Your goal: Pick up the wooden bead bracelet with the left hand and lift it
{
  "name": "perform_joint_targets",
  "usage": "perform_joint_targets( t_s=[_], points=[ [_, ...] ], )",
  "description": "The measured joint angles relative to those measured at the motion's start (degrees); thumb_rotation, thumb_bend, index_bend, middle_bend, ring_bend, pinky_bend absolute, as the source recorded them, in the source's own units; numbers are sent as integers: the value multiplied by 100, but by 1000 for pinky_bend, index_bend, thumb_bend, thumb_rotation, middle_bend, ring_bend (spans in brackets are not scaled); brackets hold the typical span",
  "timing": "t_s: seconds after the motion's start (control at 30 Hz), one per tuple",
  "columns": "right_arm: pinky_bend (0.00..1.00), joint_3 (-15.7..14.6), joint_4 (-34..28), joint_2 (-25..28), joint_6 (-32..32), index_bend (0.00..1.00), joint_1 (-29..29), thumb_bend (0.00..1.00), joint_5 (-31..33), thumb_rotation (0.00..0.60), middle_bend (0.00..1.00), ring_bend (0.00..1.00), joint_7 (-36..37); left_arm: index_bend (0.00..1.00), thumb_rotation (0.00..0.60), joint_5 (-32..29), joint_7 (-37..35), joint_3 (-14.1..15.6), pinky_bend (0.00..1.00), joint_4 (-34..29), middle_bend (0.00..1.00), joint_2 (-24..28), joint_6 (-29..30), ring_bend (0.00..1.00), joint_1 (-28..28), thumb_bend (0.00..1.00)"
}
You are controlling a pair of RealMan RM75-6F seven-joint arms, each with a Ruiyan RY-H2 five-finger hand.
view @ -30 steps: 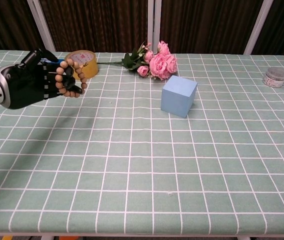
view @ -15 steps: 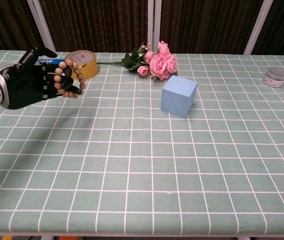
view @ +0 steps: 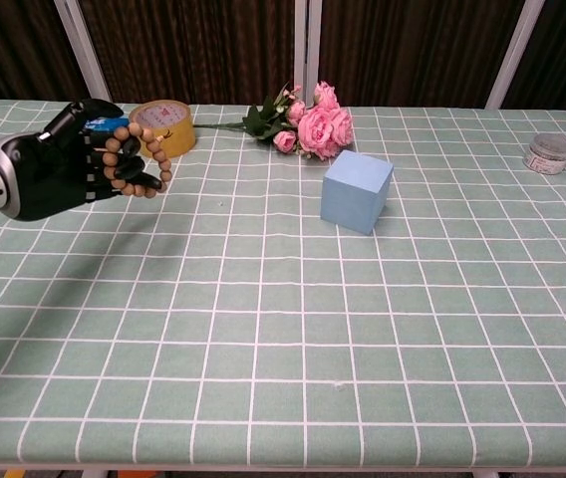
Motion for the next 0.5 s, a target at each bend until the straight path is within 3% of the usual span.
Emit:
perform_joint_targets(
  t_s=[0.07, 0.5],
  points=[
    [0, -1, -8, 3, -4, 0, 1, 101, 2, 600, 76, 0, -3, 681, 302, -3, 3, -3, 15, 6, 754, -6, -16, 417, -1, 470],
    [0, 15, 14, -18, -43, 0, 31, 101, 16, 600, 76, 0, 5, 681, 327, -35, 57, -28, 15, 15, 754, -9, -46, 417, 23, 498]
  ],
)
